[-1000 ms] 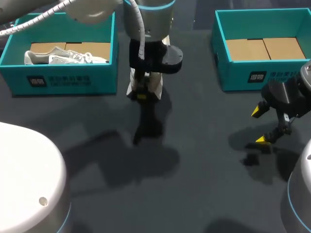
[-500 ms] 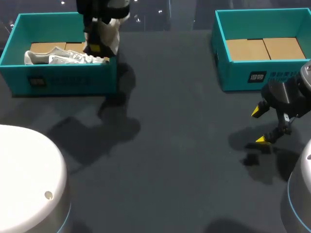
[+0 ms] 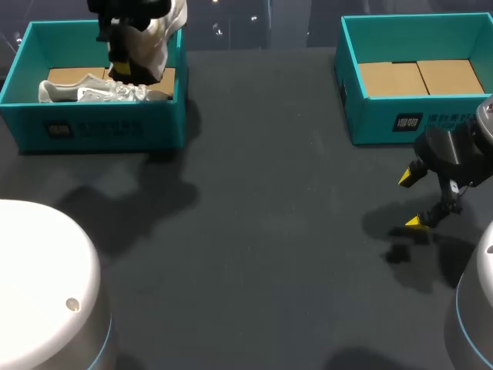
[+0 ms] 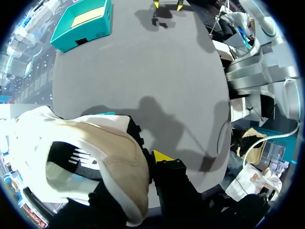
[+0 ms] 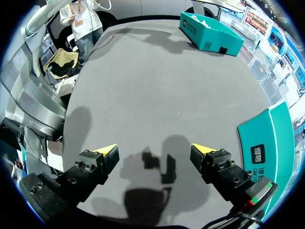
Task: Take the shoe out of the shoebox, open the shoe tongue, remove and reinsert the insole, then place the shoe into the shoebox
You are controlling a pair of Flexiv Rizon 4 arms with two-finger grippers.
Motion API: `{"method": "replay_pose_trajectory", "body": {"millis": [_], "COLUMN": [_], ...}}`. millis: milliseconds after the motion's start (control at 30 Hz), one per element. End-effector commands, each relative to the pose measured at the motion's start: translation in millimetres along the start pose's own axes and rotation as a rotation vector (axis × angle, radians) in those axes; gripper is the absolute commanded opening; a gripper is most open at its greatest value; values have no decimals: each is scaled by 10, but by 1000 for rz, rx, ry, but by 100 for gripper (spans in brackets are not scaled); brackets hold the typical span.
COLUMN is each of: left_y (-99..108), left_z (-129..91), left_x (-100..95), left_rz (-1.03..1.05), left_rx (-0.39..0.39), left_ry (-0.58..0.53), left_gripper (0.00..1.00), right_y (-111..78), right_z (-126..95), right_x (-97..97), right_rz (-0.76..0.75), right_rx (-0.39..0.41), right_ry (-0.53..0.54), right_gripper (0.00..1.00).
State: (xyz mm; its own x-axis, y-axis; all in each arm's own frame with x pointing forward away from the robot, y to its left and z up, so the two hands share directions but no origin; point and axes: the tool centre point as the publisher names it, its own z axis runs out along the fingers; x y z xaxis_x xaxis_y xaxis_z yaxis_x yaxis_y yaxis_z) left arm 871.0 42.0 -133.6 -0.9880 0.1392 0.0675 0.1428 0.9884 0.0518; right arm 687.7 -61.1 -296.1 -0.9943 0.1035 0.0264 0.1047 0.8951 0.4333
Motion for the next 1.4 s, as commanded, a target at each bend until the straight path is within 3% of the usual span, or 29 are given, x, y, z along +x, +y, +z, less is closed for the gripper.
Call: {"method": "replay_pose_trajectory", "body": {"millis": [33, 433, 567, 767, 1000, 1133, 1167, 1400], "left_y": [452, 1567, 1803, 1995, 2104, 2203, 2225, 2225], "left_z": [78, 211, 213, 210, 240, 278, 313, 313], "left_x": [-402, -1382, -1581, -1833, -1966, -1834, -1863, -1863], "left_rz": [-3, -80, -96, -80, 124, 565, 531, 531], "left_rx": [32, -4, -4, 25, 77, 90, 41, 41], "left_ry": [39, 31, 32, 15, 22, -57, -66, -66], "left_gripper": [0, 0, 0, 0, 0, 0, 0, 0], "right_y": [0, 0, 0, 0, 0, 0, 0, 0], "right_z": [6, 6, 6, 6, 6, 6, 6, 6], "right_x": [16, 16, 16, 16, 16, 16, 16, 16], "right_rz": [1, 1, 1, 1, 1, 1, 1, 1], "right_rx": [3, 3, 3, 3, 3, 3, 3, 3], "right_ry": [-3, -3, -3, -3, -3, -3, -3, -3], "right_gripper": [100, 100, 100, 100, 100, 100, 100, 100]}}
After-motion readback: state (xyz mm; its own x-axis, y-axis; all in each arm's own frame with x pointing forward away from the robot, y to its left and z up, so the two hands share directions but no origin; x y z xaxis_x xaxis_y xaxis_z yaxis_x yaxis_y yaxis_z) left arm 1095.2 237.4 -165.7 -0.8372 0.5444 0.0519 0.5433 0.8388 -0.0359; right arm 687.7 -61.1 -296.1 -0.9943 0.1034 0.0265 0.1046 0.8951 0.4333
